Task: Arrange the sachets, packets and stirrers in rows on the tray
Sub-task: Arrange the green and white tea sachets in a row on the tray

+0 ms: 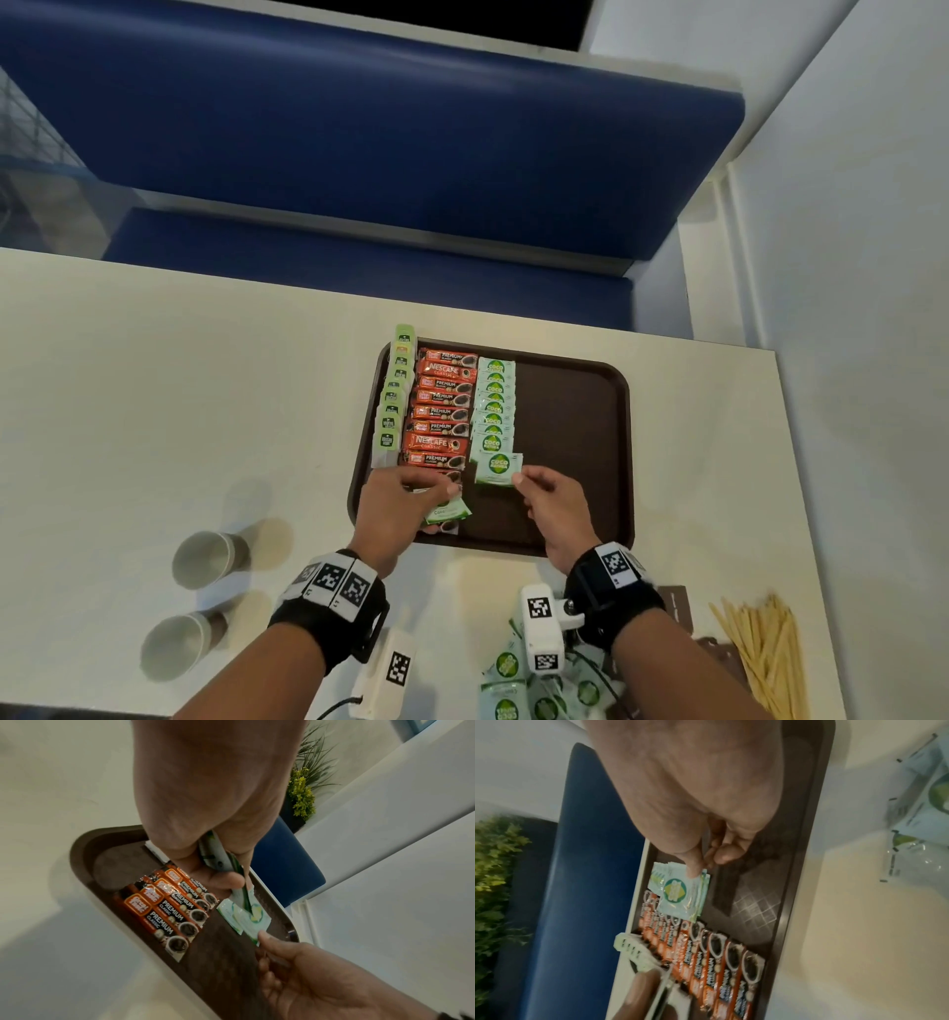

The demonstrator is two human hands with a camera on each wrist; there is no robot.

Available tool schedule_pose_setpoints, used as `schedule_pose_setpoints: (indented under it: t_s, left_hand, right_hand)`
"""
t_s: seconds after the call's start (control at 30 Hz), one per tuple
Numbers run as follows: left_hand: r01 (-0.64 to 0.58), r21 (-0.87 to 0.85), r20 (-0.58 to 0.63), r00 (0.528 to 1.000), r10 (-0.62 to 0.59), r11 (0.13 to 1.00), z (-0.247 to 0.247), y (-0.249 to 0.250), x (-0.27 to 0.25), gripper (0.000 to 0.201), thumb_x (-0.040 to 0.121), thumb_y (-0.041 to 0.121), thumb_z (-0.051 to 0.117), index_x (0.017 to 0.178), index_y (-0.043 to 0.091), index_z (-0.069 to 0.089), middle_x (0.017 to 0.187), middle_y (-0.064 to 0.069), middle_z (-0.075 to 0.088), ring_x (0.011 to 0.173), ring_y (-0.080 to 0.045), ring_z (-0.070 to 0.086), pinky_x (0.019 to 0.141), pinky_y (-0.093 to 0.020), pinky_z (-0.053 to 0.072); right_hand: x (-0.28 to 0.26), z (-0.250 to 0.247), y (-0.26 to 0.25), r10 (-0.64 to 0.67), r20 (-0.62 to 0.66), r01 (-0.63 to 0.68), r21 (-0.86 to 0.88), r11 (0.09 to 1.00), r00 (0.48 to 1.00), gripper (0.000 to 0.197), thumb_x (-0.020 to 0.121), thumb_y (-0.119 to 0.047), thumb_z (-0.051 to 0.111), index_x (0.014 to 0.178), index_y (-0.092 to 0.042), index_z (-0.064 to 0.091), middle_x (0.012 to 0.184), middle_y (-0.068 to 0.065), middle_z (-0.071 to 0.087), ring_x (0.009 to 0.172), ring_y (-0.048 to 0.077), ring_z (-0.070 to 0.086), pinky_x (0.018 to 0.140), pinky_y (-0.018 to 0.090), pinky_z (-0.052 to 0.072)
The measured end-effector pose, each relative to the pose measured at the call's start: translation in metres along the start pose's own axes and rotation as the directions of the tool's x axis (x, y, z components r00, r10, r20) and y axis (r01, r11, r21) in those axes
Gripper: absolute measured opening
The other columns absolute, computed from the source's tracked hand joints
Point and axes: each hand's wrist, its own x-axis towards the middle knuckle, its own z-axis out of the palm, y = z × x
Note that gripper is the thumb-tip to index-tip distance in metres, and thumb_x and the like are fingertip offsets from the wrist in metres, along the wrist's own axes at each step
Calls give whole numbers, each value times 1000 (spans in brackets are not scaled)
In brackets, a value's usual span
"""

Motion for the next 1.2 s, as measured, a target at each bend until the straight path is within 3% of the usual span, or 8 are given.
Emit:
schedule_pose_setpoints:
  t_s: [0.1,0.3,0.47,0.6,0.77,1.03,1.1,1.2]
  left_hand:
    - [0,16,-2,1000,0,1000,-5,-2,0,5,85,16,91,85,19,87,94,-3,83,89,-22,81,60,-31,62]
    - [12,4,-7,1000,-12,1000,-6,1,-1,4,86,16,90,88,17,87,95,-2,83,86,-21,81,61,-31,63]
    - [13,11,-6,1000,-13,1000,-8,0,0,4,86,17,90,88,19,87,96,-1,83,87,-20,81,60,-30,62]
    - [20,18,-10,1000,-20,1000,-10,-1,-1,3,87,18,90,89,18,87,95,-1,83,88,-21,81,60,-30,63]
    - [18,24,-6,1000,-18,1000,-11,-2,-1,3,87,19,90,88,21,87,96,1,83,90,-20,81,60,-29,62]
    - [20,18,-1,1000,-20,1000,-11,-1,-2,4,87,20,90,90,20,87,98,-1,83,91,-22,81,60,-29,62]
    - [20,17,-3,1000,-20,1000,-11,-1,-2,4,88,20,90,91,20,87,99,-1,83,91,-21,81,61,-30,63]
    - [26,-12,-13,1000,-26,1000,-10,1,0,4,90,22,87,91,18,86,97,-2,83,90,-21,82,67,-38,67]
  right_hand:
    - [16,12,12,7,-99,-11,-42,999,995,7,93,-22,80,100,-22,81,99,-4,80,100,17,73,99,44,60]
    - [24,27,8,-89,-226,57,-146,988,970,5,95,-17,77,99,-20,78,90,-7,73,84,7,65,82,28,50]
    - [25,31,9,-138,-235,84,-224,971,962,4,95,-14,76,98,-17,76,87,-5,71,82,10,64,73,25,47]
    - [25,33,13,-168,-233,105,-261,960,958,10,93,-14,77,91,-22,72,83,-8,71,93,21,67,85,39,57]
    - [22,33,11,-202,-255,135,-259,956,946,13,92,-12,78,94,-20,69,82,-8,70,87,17,69,77,30,51]
    - [23,37,13,-199,-252,125,-282,951,947,19,92,-16,79,89,-29,66,82,-11,70,96,22,67,88,43,57]
    - [23,37,12,-195,-254,124,-273,954,947,16,92,-16,79,91,-25,67,82,-10,70,95,22,68,84,39,57]
    - [16,34,6,-174,-270,118,-211,970,947,12,93,-16,78,99,-17,68,85,-6,69,89,19,69,68,22,48]
